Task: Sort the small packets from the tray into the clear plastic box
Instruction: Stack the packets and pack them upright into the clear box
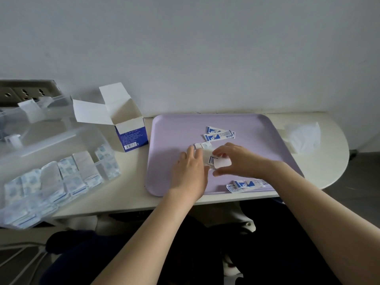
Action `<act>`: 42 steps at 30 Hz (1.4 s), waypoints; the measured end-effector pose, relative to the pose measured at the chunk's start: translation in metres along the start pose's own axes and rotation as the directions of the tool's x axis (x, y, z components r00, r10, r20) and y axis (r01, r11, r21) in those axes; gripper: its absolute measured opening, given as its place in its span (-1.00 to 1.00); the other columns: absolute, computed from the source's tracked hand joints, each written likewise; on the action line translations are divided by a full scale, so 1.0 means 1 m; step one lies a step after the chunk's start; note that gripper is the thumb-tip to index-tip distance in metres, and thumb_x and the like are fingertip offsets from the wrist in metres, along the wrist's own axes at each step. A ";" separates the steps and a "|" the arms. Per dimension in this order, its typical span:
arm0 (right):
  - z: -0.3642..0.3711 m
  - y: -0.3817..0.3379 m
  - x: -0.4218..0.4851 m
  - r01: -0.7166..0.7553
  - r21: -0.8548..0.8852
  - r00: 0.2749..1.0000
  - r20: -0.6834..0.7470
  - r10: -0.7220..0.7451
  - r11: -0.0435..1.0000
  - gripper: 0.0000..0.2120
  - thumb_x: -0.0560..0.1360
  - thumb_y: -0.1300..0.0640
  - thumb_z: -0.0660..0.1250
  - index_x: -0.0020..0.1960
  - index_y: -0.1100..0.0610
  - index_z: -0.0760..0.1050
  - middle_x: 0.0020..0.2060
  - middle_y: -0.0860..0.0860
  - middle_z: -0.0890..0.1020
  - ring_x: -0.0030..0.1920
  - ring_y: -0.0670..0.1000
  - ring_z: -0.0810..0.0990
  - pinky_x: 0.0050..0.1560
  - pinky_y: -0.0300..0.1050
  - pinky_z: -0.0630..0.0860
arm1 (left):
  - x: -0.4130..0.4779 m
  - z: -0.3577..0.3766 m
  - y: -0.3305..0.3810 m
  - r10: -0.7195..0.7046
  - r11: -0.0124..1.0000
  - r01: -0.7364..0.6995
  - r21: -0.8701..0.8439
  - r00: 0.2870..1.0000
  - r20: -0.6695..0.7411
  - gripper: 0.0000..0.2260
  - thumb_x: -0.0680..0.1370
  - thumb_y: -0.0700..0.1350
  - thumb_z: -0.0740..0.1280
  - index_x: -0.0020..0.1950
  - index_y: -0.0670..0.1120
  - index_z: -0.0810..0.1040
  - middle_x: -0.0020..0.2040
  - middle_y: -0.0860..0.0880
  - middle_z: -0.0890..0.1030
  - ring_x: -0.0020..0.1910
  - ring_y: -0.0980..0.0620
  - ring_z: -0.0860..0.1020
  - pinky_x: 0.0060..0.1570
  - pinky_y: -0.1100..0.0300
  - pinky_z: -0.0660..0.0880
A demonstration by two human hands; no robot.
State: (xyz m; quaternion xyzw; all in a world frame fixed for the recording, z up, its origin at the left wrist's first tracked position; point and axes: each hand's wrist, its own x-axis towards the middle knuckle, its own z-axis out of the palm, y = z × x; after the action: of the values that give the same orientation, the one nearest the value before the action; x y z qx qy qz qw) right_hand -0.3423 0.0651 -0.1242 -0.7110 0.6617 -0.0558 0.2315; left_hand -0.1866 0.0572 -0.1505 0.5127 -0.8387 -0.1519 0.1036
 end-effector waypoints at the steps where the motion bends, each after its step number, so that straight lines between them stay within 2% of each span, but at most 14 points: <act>1: -0.002 -0.001 -0.001 -0.014 -0.005 1.000 -0.006 0.014 1.000 -0.51 0.47 -0.06 0.35 0.32 0.13 0.39 0.17 0.02 0.46 0.15 0.00 0.45 0.14 -0.21 0.33 | 0.001 0.000 -0.001 -0.003 1.000 0.003 -0.001 1.000 0.006 -0.64 0.62 -0.02 0.16 0.38 -0.11 0.25 0.34 -0.10 0.31 0.26 -0.09 0.33 0.19 0.08 0.35; 4: -0.007 0.002 -0.003 -0.066 -0.118 0.998 0.000 0.066 0.991 -0.63 0.56 0.02 0.22 0.31 0.16 0.41 0.26 0.04 0.43 0.20 0.05 0.45 0.22 -0.14 0.35 | 0.003 0.000 -0.003 -0.018 0.998 0.017 0.053 1.000 0.018 -0.66 0.62 0.01 0.14 0.33 -0.13 0.30 0.26 -0.11 0.36 0.23 -0.10 0.34 0.15 0.08 0.37; 8: -0.004 0.008 -0.004 -0.144 -0.099 0.990 -0.001 0.144 0.985 -0.59 0.44 0.02 0.41 0.22 0.13 0.42 0.16 0.06 0.49 0.12 0.05 0.48 0.14 -0.11 0.42 | 0.003 0.000 -0.003 -0.029 0.994 0.026 0.105 0.999 0.026 -0.65 0.62 0.05 0.14 0.30 -0.14 0.32 0.23 -0.13 0.34 0.21 -0.11 0.33 0.13 0.08 0.37; 12: 0.001 0.002 0.001 -0.184 -0.116 0.981 0.035 0.189 0.976 -0.57 0.40 -0.01 0.44 0.17 0.15 0.44 0.11 0.05 0.56 0.02 0.03 0.48 -0.02 -0.17 0.39 | 0.003 0.001 -0.003 -0.025 0.995 0.022 0.092 0.999 0.032 -0.64 0.62 0.07 0.13 0.28 -0.15 0.32 0.22 -0.14 0.34 0.19 -0.10 0.33 0.10 0.10 0.37; 15: 0.001 -0.002 0.002 -0.170 -0.134 0.983 0.043 0.177 0.976 -0.63 0.41 0.00 0.43 0.12 0.18 0.50 0.04 0.06 0.57 -0.08 -0.01 0.43 -0.10 -0.21 0.31 | 0.003 0.001 -0.003 -0.050 0.997 0.047 0.065 0.997 0.052 -0.64 0.61 0.06 0.16 0.27 -0.17 0.32 0.22 -0.15 0.35 0.20 -0.11 0.33 0.12 0.09 0.37; 18: 0.002 -0.006 0.001 -0.129 -0.136 0.990 0.034 0.135 0.982 -0.64 0.44 0.01 0.41 0.15 0.18 0.49 -0.01 0.03 0.48 -0.07 -0.02 0.38 -0.10 -0.22 0.26 | 0.003 -0.002 -0.004 -0.062 0.997 0.059 0.044 0.996 0.066 -0.65 0.60 0.04 0.20 0.27 -0.17 0.33 0.22 -0.15 0.35 0.21 -0.12 0.31 0.12 0.10 0.35; 22: 0.007 -0.013 0.000 -0.096 -0.108 0.995 -0.042 0.092 0.990 -0.76 0.46 0.02 0.39 0.06 0.09 0.48 -0.01 0.03 0.58 -0.14 0.02 0.44 -0.26 -0.16 0.28 | 0.004 -0.006 -0.003 -0.047 0.996 0.049 -0.079 0.998 0.034 -0.67 0.56 -0.06 0.29 0.27 -0.13 0.34 0.20 -0.10 0.43 0.21 -0.09 0.38 0.07 0.08 0.40; 25: 0.007 -0.021 -0.001 -0.061 -0.133 0.992 -0.116 0.045 0.989 -0.82 0.46 0.04 0.36 0.04 0.04 0.48 -0.03 0.01 0.60 -0.14 0.06 0.49 -0.22 -0.14 0.30 | 0.003 -0.009 -0.003 -0.037 0.992 0.040 -0.118 0.999 0.029 -0.77 0.56 -0.10 0.29 0.20 -0.07 0.42 0.13 -0.05 0.53 0.07 -0.07 0.51 -0.04 0.09 0.47; 28: 0.006 -0.029 -0.002 -0.001 -0.108 0.977 -0.214 -0.022 0.994 -0.86 0.47 0.04 0.35 0.00 0.03 0.48 -0.06 -0.01 0.60 -0.11 0.04 0.51 -0.20 -0.14 0.33 | 0.001 -0.015 -0.004 -0.037 0.997 0.037 -0.061 0.999 0.007 -0.85 0.60 -0.14 0.21 0.14 -0.08 0.49 0.04 -0.07 0.57 -0.02 -0.10 0.55 -0.10 0.08 0.47; 31: 0.006 -0.035 -0.001 0.033 -0.060 0.964 -0.262 -0.048 0.998 -0.80 0.51 0.03 0.31 0.08 0.09 0.46 -0.04 -0.01 0.53 0.00 0.02 0.45 -0.15 -0.13 0.32 | 0.002 -0.022 -0.009 -0.024 1.000 0.026 0.016 0.995 -0.099 -0.85 0.62 -0.14 0.18 0.13 -0.10 0.49 0.05 -0.07 0.55 0.02 -0.08 0.51 -0.11 0.11 0.39; 33: 0.011 -0.034 0.002 0.017 -0.042 0.967 -0.252 -0.027 0.999 -0.73 0.54 0.04 0.27 0.17 0.14 0.42 0.11 0.01 0.51 0.16 0.04 0.40 -0.03 -0.12 0.33 | 0.002 -0.026 -0.014 -0.022 0.998 0.028 0.049 0.993 -0.115 -0.83 0.63 -0.14 0.16 0.17 -0.10 0.47 0.10 -0.07 0.52 0.07 -0.07 0.46 -0.10 0.12 0.34; 36: 0.021 -0.029 0.009 -0.062 0.035 0.979 -0.191 0.068 0.997 -0.67 0.55 0.11 0.26 0.27 0.18 0.33 0.26 0.07 0.44 0.26 0.08 0.37 0.15 -0.08 0.35 | -0.002 -0.027 -0.020 -0.069 0.987 0.066 0.144 0.998 0.015 -0.73 0.61 -0.18 0.17 0.31 -0.10 0.36 0.19 -0.11 0.39 0.17 -0.10 0.35 -0.04 0.14 0.30; 39: 0.031 -0.028 0.012 -0.077 0.080 0.989 -0.122 0.087 0.994 -0.61 0.54 0.25 0.26 0.34 0.22 0.26 0.31 0.13 0.35 0.28 0.13 0.38 0.22 -0.11 0.32 | -0.007 -0.022 -0.022 -0.145 0.964 0.105 0.245 0.978 0.152 -0.48 0.55 -0.19 0.26 0.46 -0.13 0.14 0.25 -0.17 0.28 0.22 -0.14 0.28 0.10 0.12 0.30; 42: 0.037 -0.034 0.014 -0.043 0.090 0.990 -0.134 0.055 0.995 -0.59 0.52 0.37 0.21 0.34 0.24 0.24 0.30 0.16 0.32 0.25 0.15 0.39 0.14 -0.21 0.29 | -0.009 -0.024 -0.018 -0.177 0.971 0.145 0.189 0.969 0.170 -0.59 0.53 -0.24 0.26 0.36 -0.14 0.24 0.26 -0.17 0.27 0.23 -0.12 0.28 0.10 0.12 0.34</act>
State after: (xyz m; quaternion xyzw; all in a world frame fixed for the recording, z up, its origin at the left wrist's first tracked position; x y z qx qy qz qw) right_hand -0.2953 0.0615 -0.1460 -0.6783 0.6902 -0.1270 0.2177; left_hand -0.1595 0.0544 -0.1349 0.5700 -0.8102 -0.1328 -0.0331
